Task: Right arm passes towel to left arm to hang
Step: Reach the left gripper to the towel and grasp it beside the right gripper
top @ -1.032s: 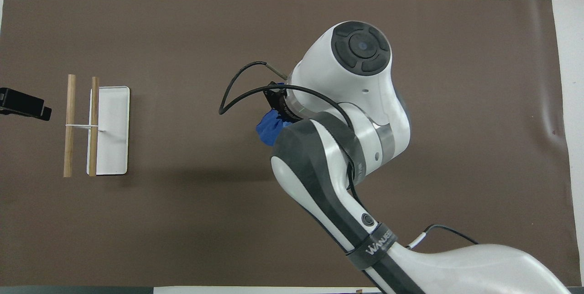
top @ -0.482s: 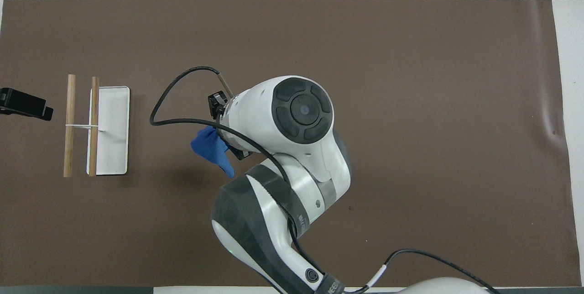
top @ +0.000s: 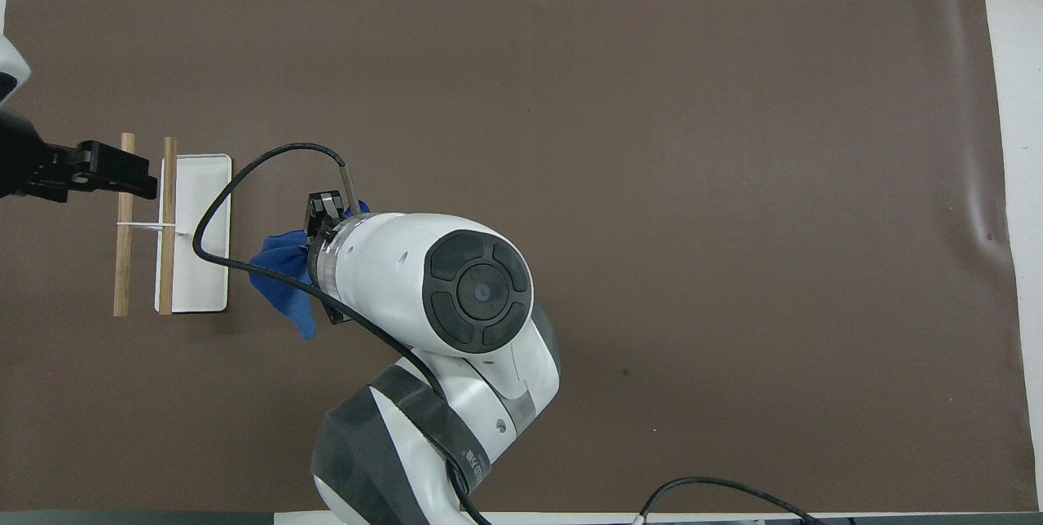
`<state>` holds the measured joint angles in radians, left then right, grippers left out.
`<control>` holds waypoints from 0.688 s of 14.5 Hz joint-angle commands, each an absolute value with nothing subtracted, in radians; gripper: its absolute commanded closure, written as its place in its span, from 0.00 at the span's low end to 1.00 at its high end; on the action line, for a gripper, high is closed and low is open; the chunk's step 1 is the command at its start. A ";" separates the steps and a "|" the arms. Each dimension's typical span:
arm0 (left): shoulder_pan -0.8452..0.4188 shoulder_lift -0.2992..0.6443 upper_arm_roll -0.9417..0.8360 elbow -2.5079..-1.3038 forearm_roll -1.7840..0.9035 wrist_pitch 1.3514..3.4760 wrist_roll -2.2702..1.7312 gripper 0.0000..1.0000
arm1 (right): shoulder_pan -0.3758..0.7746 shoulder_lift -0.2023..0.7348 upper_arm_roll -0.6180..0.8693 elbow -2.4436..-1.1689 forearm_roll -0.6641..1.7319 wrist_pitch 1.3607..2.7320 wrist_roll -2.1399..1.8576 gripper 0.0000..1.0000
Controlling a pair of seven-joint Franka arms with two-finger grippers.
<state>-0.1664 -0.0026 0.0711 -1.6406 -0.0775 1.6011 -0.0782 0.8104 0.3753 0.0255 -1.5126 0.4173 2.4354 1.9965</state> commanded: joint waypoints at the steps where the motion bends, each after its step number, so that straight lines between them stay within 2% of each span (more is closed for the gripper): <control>1: -0.181 -0.040 0.075 -1.785 -0.155 1.727 -0.260 0.00 | 0.808 0.379 0.020 -1.512 0.469 2.489 2.013 1.00; 5: -0.195 -0.044 0.075 -1.940 -0.270 1.834 -0.389 0.01 | 0.808 0.380 0.020 -1.519 0.471 2.497 2.006 1.00; 8: -0.195 -0.058 0.074 -2.005 -0.369 1.873 -0.442 0.08 | 0.808 0.380 0.020 -1.522 0.469 2.496 2.005 1.00; 10: -0.196 -0.058 0.074 -2.049 -0.423 1.910 -0.466 0.08 | 0.808 0.380 0.020 -1.522 0.469 2.496 2.003 1.00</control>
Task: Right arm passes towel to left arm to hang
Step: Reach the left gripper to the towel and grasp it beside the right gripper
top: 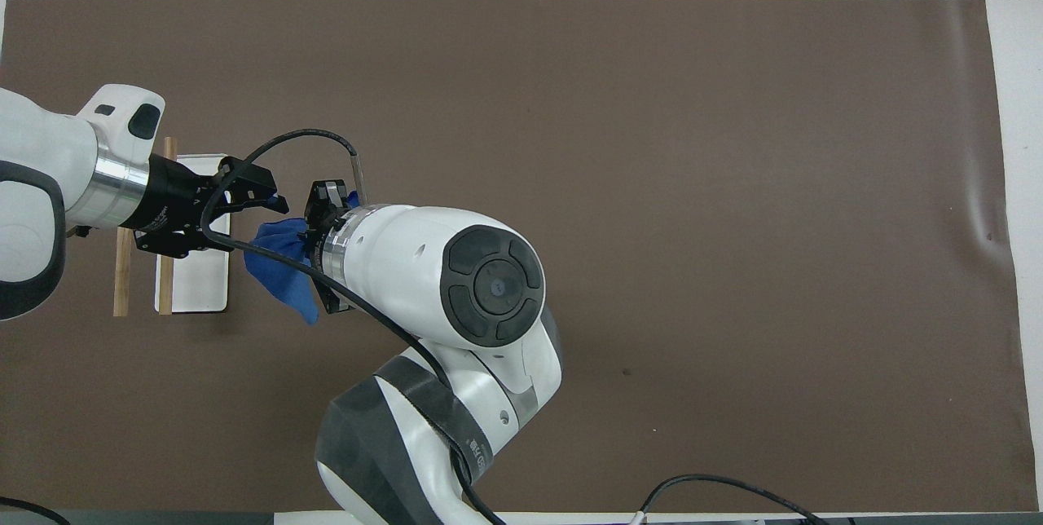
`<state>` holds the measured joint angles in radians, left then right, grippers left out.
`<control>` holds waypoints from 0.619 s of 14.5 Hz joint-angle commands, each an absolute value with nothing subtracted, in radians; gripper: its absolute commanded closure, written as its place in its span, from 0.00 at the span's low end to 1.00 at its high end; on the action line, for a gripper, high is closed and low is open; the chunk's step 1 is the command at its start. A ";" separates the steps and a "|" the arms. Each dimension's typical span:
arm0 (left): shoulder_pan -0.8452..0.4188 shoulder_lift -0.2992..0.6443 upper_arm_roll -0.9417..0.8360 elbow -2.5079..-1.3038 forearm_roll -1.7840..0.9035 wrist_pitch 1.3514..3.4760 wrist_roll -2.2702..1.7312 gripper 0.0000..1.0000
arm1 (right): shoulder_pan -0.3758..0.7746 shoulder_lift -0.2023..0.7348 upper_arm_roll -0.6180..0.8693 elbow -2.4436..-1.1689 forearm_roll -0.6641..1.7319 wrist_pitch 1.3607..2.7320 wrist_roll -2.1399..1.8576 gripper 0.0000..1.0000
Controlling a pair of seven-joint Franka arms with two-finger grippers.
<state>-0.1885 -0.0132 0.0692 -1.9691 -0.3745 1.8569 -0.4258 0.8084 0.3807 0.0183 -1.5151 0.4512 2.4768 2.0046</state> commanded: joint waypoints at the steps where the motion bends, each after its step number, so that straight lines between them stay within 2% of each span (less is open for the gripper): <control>1: -0.195 -0.061 0.075 -2.075 -0.457 1.927 -0.474 0.09 | 0.808 0.380 0.020 -1.522 0.469 2.496 2.003 1.00; 4: -0.190 -0.069 0.075 -2.102 -0.546 1.974 -0.482 0.17 | 0.807 0.380 0.020 -1.522 0.469 2.496 2.002 1.00; 6: -0.189 -0.069 0.075 -2.102 -0.580 1.986 -0.498 0.31 | 0.805 0.382 0.020 -1.523 0.471 2.494 2.002 1.00; 8: -0.192 -0.067 0.075 -2.100 -0.592 1.999 -0.528 0.88 | 0.805 0.382 0.020 -1.523 0.469 2.494 2.000 1.00; 9: -0.192 -0.067 0.075 -2.100 -0.592 2.000 -0.528 1.00 | 0.805 0.382 0.021 -1.523 0.471 2.494 1.997 1.00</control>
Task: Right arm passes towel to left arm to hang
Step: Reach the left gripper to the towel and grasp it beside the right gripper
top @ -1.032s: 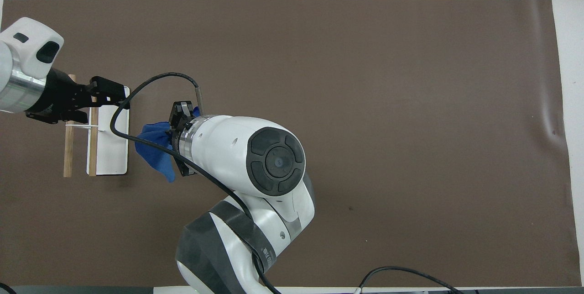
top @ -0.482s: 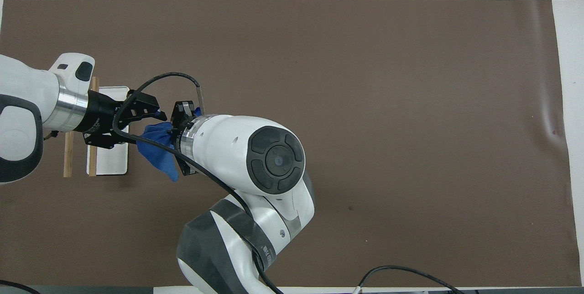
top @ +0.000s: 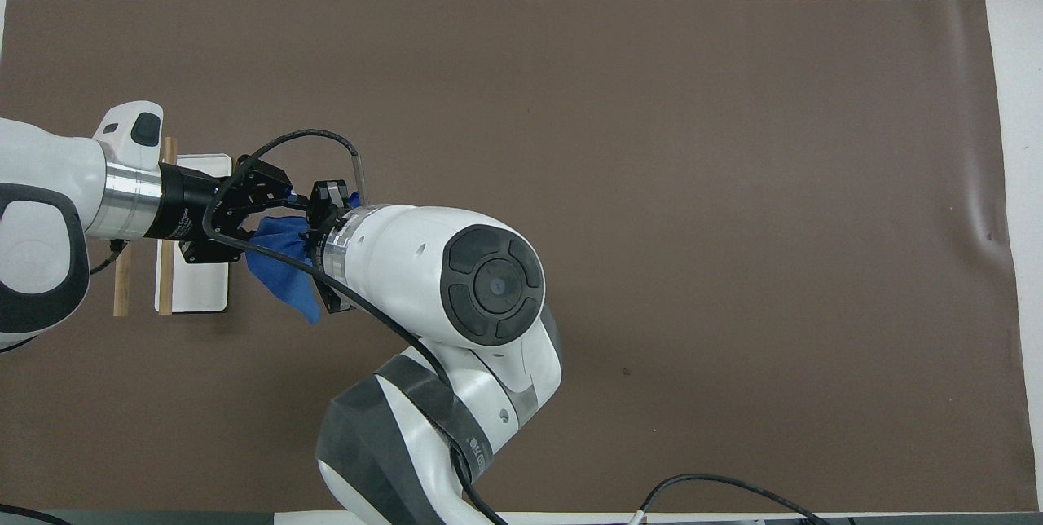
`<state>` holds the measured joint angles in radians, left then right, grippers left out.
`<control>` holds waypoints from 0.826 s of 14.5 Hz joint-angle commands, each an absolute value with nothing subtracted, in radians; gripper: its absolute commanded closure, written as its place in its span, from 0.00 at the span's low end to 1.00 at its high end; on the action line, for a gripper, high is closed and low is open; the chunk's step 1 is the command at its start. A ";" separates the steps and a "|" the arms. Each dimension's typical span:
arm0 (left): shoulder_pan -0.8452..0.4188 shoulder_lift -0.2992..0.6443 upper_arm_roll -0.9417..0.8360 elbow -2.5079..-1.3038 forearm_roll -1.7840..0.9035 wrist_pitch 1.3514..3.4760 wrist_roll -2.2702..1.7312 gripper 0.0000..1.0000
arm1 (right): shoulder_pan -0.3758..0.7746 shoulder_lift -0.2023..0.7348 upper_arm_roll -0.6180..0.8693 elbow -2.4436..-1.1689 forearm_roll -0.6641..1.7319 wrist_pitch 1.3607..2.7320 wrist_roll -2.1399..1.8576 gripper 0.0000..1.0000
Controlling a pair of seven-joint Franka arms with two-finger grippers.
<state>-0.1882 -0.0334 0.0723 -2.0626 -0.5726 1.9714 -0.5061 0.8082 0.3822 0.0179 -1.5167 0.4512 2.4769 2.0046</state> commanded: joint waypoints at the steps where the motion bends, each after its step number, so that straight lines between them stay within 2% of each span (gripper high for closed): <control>1: -0.190 -0.066 0.075 -2.097 -0.592 2.000 -0.528 1.00 | 0.805 0.382 0.020 -1.525 0.471 2.493 1.996 1.00; 7: -0.178 -0.055 0.078 -2.079 -0.591 2.040 -0.520 1.00 | 0.805 0.380 0.020 -1.542 0.471 2.491 1.987 1.00; 8: -0.178 -0.052 0.080 -2.079 -0.591 2.066 -0.517 1.00 | 0.805 0.380 0.020 -1.545 0.471 2.490 1.980 0.91; 9: -0.178 -0.049 0.080 -2.079 -0.589 2.078 -0.515 1.00 | 0.805 0.379 0.021 -1.545 0.471 2.484 1.973 0.70; 10: -0.176 -0.049 0.083 -2.077 -0.589 2.086 -0.515 1.00 | 0.805 0.379 0.020 -1.545 0.469 2.476 1.959 0.33; 11: -0.169 -0.048 0.083 -2.074 -0.584 2.088 -0.512 1.00 | 0.804 0.377 0.020 -1.545 0.457 2.458 1.929 0.00; 12: -0.160 -0.045 0.083 -2.065 -0.581 2.088 -0.500 1.00 | 0.799 0.377 0.018 -1.543 0.453 2.438 1.881 0.00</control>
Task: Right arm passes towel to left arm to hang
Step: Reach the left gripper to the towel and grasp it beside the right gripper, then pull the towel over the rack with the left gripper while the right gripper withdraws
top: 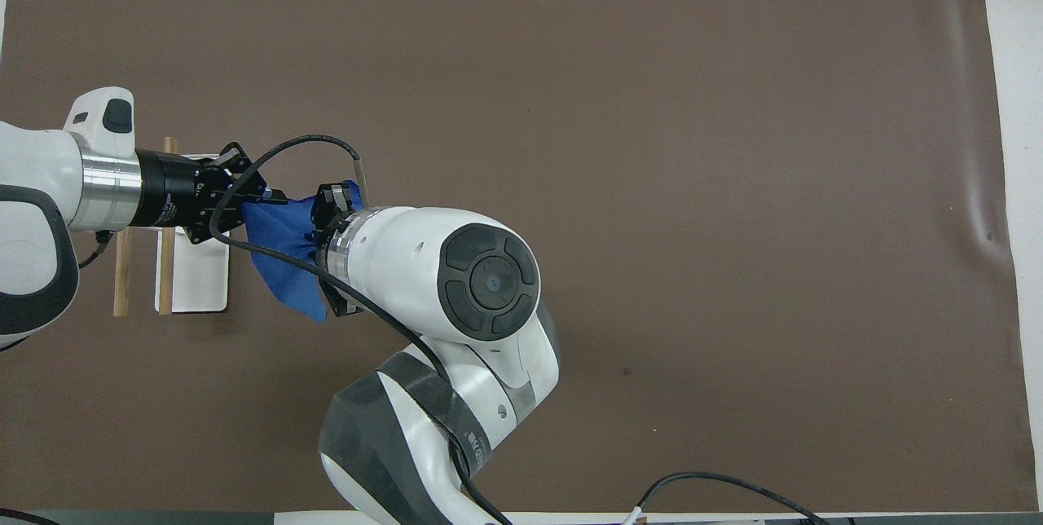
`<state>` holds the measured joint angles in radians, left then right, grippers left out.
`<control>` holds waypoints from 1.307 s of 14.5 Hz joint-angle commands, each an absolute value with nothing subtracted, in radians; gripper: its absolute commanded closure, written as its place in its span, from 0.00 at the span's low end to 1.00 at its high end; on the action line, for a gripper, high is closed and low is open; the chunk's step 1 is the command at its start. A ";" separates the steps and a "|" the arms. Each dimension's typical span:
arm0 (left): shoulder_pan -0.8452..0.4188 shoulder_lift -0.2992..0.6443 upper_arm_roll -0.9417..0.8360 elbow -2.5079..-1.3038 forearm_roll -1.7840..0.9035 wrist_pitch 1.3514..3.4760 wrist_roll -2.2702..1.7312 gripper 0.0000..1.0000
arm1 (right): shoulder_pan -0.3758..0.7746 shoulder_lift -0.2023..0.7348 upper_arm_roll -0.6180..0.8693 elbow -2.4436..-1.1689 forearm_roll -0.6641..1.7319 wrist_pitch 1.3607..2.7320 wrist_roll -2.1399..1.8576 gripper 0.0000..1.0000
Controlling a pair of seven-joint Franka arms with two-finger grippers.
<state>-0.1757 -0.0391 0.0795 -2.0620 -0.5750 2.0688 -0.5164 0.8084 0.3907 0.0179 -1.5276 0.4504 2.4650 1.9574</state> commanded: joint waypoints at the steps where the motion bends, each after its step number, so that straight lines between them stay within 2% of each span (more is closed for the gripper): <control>1: -0.150 -0.043 0.084 -2.054 -0.580 2.088 -0.492 1.00 | 0.792 0.376 0.015 -1.540 0.451 2.401 1.824 0.00; 5: -0.088 -0.055 0.087 -2.020 -0.568 2.079 -0.462 1.00 | 0.724 0.341 0.012 -1.536 0.286 2.223 1.535 0.00; 7: -0.069 -0.070 0.087 -2.010 -0.479 2.075 -0.454 1.00 | 0.663 0.327 0.011 -1.539 0.236 2.104 1.282 0.00; 13: 0.055 -0.100 0.089 -2.022 -0.428 2.080 -0.556 1.00 | 0.399 0.285 0.009 -1.543 0.173 1.849 0.674 0.00; 16: 0.115 -0.110 0.089 -2.049 -0.426 2.106 -0.644 1.00 | 0.286 0.232 0.009 -1.543 0.137 1.708 0.514 0.00; 19: 0.140 -0.129 0.087 -2.115 -0.426 2.236 -0.773 1.00 | 0.151 0.152 0.009 -1.540 0.104 1.576 0.309 0.00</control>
